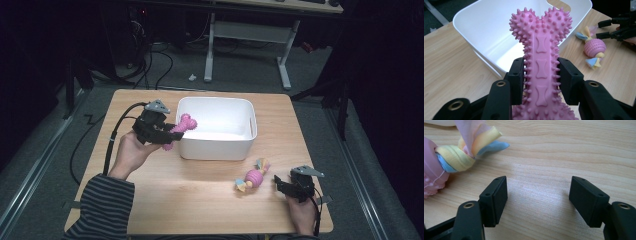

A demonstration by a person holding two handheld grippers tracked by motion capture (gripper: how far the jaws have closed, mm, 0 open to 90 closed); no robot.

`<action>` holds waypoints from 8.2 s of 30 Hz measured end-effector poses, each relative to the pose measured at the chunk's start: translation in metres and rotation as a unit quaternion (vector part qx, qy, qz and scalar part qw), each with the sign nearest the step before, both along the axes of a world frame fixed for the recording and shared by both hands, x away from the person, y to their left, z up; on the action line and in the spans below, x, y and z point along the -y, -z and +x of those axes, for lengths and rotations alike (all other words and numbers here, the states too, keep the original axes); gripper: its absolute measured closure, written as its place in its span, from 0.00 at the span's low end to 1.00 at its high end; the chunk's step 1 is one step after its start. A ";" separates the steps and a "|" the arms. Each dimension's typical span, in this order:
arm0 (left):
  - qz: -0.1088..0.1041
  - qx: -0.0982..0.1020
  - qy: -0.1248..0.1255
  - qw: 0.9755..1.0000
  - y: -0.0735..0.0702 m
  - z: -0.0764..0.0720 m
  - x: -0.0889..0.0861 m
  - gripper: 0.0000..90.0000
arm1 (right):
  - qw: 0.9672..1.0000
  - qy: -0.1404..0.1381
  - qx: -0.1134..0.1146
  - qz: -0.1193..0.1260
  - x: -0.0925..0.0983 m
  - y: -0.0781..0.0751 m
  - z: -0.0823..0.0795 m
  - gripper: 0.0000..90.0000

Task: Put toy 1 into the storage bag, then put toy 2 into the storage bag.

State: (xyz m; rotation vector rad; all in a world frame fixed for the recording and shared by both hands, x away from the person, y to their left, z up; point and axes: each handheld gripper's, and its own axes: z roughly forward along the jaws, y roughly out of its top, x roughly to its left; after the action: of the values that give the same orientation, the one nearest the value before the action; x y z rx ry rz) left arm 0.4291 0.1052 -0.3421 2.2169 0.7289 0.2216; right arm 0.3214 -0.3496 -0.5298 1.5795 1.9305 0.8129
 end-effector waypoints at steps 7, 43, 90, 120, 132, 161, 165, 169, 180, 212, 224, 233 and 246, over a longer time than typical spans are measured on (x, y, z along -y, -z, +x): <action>0.007 0.012 0.010 1.000 -0.012 0.010 0.016 0.66 | 1.000 -0.001 0.000 0.000 0.000 0.000 0.000 0.35; 0.039 0.009 0.025 0.999 0.023 0.060 0.097 0.65 | 1.000 -0.005 -0.001 0.001 -0.001 0.000 0.000 0.33; 0.067 -0.017 0.031 0.997 0.031 0.056 0.108 0.55 | 1.000 -0.009 0.000 0.003 0.000 0.000 0.000 0.34; -0.007 0.041 -0.059 0.997 0.000 0.008 0.003 0.51 | 1.000 -0.010 -0.001 -0.001 -0.002 0.000 0.000 0.34; -0.029 0.043 -0.088 0.995 0.006 -0.010 -0.034 0.49 | 1.000 -0.007 0.000 -0.001 -0.001 0.000 0.000 0.35; -0.071 0.025 -0.154 0.985 0.055 -0.034 -0.092 0.44 | 1.000 -0.004 -0.001 -0.001 -0.001 0.000 0.000 0.35; -0.070 0.022 -0.158 0.985 0.065 -0.038 -0.095 0.43 | 1.000 -0.005 0.000 -0.001 -0.001 0.000 0.000 0.35; -0.067 0.013 -0.162 0.984 0.079 -0.041 -0.094 0.42 | 1.000 -0.005 -0.001 -0.001 -0.001 0.000 0.000 0.35; -0.081 -0.005 -0.183 0.980 0.115 -0.048 -0.093 0.42 | 1.000 -0.004 -0.001 0.000 -0.001 0.000 0.000 0.35; -0.016 0.012 -0.210 0.978 0.175 -0.039 -0.071 0.37 | 1.000 -0.004 0.000 -0.001 -0.001 0.000 0.000 0.35; 0.017 0.018 -0.200 0.979 0.185 -0.035 -0.064 0.36 | 1.000 -0.005 0.001 0.000 -0.001 0.000 0.000 0.35; 0.020 0.023 -0.197 0.980 0.192 -0.034 -0.061 0.34 | 1.000 -0.009 -0.001 0.002 -0.001 0.000 0.001 0.34; 0.014 0.028 -0.191 0.981 0.194 -0.037 -0.062 0.30 | 1.000 -0.027 -0.007 0.000 0.001 0.000 -0.001 0.29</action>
State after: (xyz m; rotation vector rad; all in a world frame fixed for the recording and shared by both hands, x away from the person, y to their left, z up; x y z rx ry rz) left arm 0.3925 0.1670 -0.5364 2.0713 1.1238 0.4853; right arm 0.3204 -0.3502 -0.5298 1.5426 1.9901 0.8268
